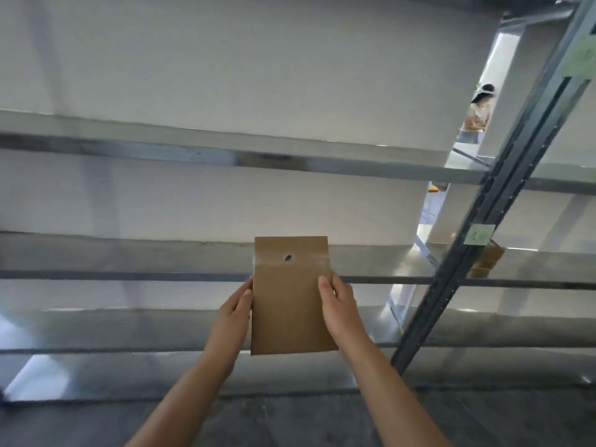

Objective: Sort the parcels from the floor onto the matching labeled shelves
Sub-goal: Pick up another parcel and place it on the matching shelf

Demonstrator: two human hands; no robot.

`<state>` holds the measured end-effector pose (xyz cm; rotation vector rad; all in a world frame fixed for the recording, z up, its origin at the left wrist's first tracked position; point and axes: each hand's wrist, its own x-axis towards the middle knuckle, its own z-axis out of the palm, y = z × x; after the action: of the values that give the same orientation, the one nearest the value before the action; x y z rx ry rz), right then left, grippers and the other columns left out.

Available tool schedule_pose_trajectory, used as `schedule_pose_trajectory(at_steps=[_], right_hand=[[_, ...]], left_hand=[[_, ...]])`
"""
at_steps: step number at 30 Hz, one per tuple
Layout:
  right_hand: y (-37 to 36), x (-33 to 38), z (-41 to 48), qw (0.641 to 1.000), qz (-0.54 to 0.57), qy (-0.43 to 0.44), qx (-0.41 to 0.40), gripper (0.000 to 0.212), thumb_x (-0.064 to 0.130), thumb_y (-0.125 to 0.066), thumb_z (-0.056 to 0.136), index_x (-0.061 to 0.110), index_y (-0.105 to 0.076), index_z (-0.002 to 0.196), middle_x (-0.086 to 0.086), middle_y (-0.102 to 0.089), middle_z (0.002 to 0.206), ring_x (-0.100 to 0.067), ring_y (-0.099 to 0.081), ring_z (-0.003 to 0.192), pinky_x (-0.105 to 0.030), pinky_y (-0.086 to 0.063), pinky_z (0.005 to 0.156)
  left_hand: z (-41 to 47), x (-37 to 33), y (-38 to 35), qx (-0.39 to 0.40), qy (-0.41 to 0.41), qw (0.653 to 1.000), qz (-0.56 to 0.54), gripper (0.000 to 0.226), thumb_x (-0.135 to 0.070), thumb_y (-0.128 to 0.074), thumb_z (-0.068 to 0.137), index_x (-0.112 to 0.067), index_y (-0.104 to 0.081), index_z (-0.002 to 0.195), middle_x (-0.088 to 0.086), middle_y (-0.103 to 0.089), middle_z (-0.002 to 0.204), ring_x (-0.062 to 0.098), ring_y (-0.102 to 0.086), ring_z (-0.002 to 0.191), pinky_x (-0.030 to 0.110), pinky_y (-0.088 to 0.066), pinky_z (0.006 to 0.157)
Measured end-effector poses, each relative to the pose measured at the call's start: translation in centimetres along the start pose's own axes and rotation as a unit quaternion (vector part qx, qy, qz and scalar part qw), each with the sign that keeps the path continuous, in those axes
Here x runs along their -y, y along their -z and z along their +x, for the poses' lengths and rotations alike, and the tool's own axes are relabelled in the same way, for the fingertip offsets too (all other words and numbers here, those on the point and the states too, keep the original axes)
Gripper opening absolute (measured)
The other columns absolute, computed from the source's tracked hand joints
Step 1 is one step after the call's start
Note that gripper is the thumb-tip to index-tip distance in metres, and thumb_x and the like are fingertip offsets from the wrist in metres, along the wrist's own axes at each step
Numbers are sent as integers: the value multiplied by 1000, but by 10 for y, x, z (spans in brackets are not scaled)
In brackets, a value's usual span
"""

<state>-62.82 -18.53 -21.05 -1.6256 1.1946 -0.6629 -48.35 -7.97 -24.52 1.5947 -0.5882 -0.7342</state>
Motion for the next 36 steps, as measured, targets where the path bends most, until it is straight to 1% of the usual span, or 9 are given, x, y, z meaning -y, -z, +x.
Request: schedule_pose_trajectory(at_steps=[4,7,10,15,20,24,27,31,36], right_hand=[[-45,15,-4,998,39,27,31,79,73,-47,75,34,-47,143,3,-49,140,-22,-45,134,-50,-37,116],[-71,21,-7,995,67,30,61,89,78,-52,65,34,-46,142,6,-51,137,-20,-48,131,-50,-40,114],[-88,32,-11,992,77,37,92,87,76,-60,68,32,-45,142,5,-52,136,-18,-52,126,-49,-44,111],[-97,42,-9,980,113,41,156,68,52,-65,89,28,-38,145,4,-56,136,-16,-57,120,-34,-49,98],[-97,50,-4,982,88,76,152,85,53,-57,93,36,0,154,4,-43,135,-22,-52,127,-42,-42,108],[-100,48,0,981,91,108,134,63,54,-51,96,48,-13,146,-3,-40,147,-22,-50,129,-46,-43,111],[-99,49,2,980,86,127,128,47,49,-43,101,47,-25,144,5,-32,142,-13,-43,124,-35,-37,110],[-96,54,6,983,72,117,123,48,49,-28,104,39,-23,151,1,-31,140,-15,-42,120,-39,-31,116],[-94,64,6,983,72,99,136,59,56,-20,102,40,-10,158,-2,-25,158,-24,-34,143,-47,-25,122]], left_hand=[[-10,-5,48,-26,-9,998,-59,48,-65,-56,87,-48,-60,131,-14,-64,133,12,-59,125,44,-47,108],[-18,-8,72,-41,-14,996,-84,46,-63,-59,85,-51,-59,130,-17,-65,132,9,-60,122,42,-50,105],[-19,-7,90,-61,-15,994,-88,43,-59,-59,87,-54,-57,130,-13,-66,131,11,-62,120,43,-53,101],[-21,-16,103,-80,27,993,-83,72,-66,-58,73,-44,-39,139,2,-67,118,25,-68,103,35,-58,68],[-18,-18,112,-90,19,993,-68,73,-66,-71,67,-28,-56,128,2,-68,118,21,-67,104,34,-58,79],[-20,-27,105,-83,5,994,-77,61,-63,-69,73,-40,-53,127,-4,-69,117,21,-69,100,31,-58,68],[-18,-31,101,-90,-7,991,-100,56,-59,-68,75,-41,-56,127,-7,-72,111,20,-72,97,31,-59,68],[-15,-32,97,-83,-27,986,-139,42,-49,-66,86,-37,-61,126,-2,-76,109,21,-75,93,30,-60,69],[-8,-36,90,-87,-55,976,-191,28,-42,-58,96,-33,-67,121,4,-75,113,24,-73,101,37,-59,79]])
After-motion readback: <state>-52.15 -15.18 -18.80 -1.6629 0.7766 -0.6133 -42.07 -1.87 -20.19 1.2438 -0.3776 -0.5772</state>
